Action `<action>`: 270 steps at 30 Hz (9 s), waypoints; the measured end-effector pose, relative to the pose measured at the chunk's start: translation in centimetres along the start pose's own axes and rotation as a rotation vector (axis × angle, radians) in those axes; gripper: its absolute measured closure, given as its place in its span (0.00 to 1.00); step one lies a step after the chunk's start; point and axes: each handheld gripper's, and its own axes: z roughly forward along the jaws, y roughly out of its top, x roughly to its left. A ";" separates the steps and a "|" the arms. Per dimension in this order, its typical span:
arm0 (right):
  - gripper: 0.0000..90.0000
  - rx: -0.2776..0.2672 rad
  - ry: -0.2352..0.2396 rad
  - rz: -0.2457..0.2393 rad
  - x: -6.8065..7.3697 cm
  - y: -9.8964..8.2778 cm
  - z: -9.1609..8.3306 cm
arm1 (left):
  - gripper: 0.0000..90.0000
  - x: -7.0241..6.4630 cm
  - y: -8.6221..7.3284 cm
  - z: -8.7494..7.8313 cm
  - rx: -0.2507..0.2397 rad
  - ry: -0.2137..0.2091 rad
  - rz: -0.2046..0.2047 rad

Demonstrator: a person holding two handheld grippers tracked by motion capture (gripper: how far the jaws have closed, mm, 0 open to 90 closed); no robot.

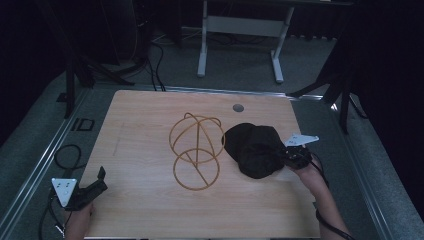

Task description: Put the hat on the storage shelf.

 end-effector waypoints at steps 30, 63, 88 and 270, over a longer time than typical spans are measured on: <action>0.97 -0.154 -0.022 0.044 0.5 2.6 -4.5 | 0.01 0.0 0.0 0.0 -0.004 0.001 -0.002; 0.97 -0.364 -0.139 0.022 1.7 10.9 -13.6 | 0.01 0.0 0.0 0.0 -0.004 0.001 -0.004; 0.97 -0.495 -0.120 -0.045 5.2 17.1 -15.7 | 0.01 0.0 0.0 -0.1 -0.004 -0.001 -0.001; 0.14 -0.162 -0.425 0.369 0.6 -10.9 -4.4 | 0.01 0.0 0.0 -0.1 -0.008 -0.005 0.007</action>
